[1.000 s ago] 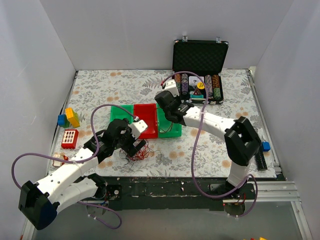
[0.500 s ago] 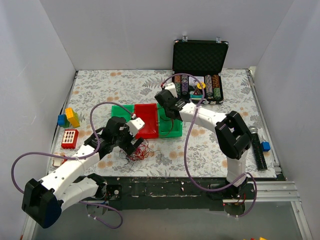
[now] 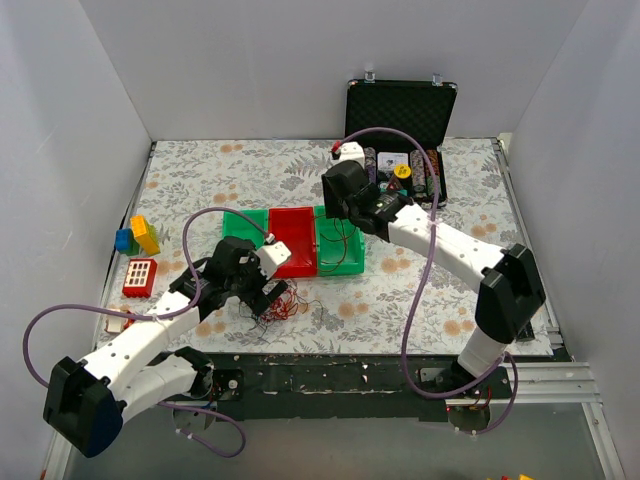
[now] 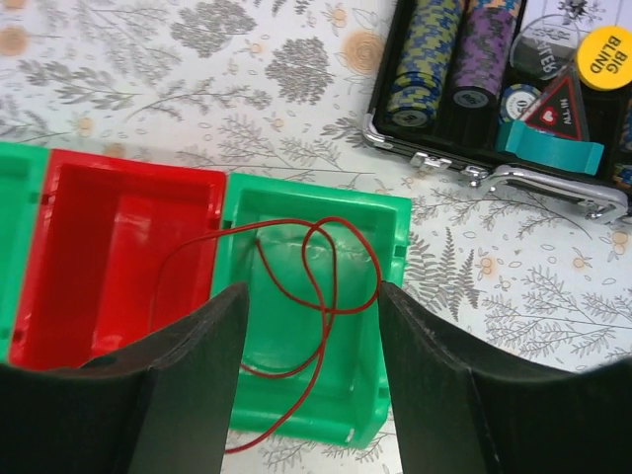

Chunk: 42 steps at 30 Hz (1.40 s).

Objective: Untangle the cables

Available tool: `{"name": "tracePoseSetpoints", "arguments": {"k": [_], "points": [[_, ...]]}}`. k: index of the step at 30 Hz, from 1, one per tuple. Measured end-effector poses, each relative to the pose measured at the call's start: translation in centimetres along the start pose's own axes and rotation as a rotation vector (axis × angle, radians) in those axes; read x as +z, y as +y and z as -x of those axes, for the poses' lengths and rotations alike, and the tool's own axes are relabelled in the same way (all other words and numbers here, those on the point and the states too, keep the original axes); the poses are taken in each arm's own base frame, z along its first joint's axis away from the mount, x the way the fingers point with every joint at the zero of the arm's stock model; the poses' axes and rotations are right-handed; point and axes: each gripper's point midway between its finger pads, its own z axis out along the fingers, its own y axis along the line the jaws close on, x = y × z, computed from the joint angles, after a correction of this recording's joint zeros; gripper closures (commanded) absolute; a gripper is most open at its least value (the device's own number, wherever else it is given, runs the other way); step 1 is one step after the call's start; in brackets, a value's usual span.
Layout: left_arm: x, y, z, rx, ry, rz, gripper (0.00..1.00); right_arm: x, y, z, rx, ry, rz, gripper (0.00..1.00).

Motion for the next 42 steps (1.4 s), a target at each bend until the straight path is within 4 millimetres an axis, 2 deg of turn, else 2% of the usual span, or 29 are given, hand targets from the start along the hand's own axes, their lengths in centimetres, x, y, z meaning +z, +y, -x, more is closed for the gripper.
{"name": "tracePoseSetpoints", "arguments": {"k": [2, 4, 7, 10, 15, 20, 25, 28, 30, 32, 35, 38, 42], "points": [[0.0, 0.0, 0.0, 0.001, 0.000, -0.001, 0.04, -1.0, 0.5, 0.4, 0.010, -0.020, 0.039, 0.33], [0.0, -0.1, 0.0, 0.000, -0.001, -0.007, 0.04, -2.1, 1.7, -0.1, -0.011, -0.030, 0.088, 0.32], [0.0, -0.4, 0.1, -0.003, -0.009, -0.021, 0.04, -2.8, 4.3, -2.5, -0.071, -0.001, 0.160, 0.32], [-0.3, -0.5, 0.3, -0.021, -0.024, -0.036, 0.04, -2.9, 6.7, -5.7, -0.150, 0.053, 0.211, 0.32], [-1.1, 0.7, 0.4, -0.088, -0.059, -0.023, 0.04, -1.4, 8.7, -8.5, -0.236, 0.104, 0.226, 0.32], [-1.6, 2.3, -0.3, -0.167, -0.065, -0.012, 0.04, 0.5, 10.9, -9.1, -0.270, 0.119, 0.231, 0.32], [-1.9, 4.0, -0.8, -0.224, -0.064, 0.005, 0.04, 2.2, 11.9, -10.0, -0.286, 0.140, 0.225, 0.35], [-2.0, 4.1, -0.8, -0.226, -0.068, 0.000, 0.04, 3.2, 12.3, -10.6, -0.294, 0.154, 0.215, 0.38], [-2.0, 4.2, -0.7, -0.225, -0.069, -0.005, 0.04, 4.0, 12.5, -11.0, -0.301, 0.165, 0.202, 0.42], [-1.9, 4.2, -0.6, -0.227, -0.067, -0.011, 0.04, 4.4, 12.6, -11.5, -0.307, 0.176, 0.193, 0.51], [-1.9, 4.2, -0.7, -0.231, -0.064, -0.014, 0.04, 4.8, 12.3, -12.2, -0.313, 0.196, 0.178, 0.77], [-1.9, 4.2, -0.7, -0.230, -0.064, -0.015, 0.04, 4.7, 11.9, -12.6, -0.311, 0.213, 0.161, 0.99], [-1.8, 4.2, -0.7, -0.230, -0.061, -0.017, 0.04, 4.6, 11.7, -12.6, -0.303, 0.214, 0.146, 0.99]]}}
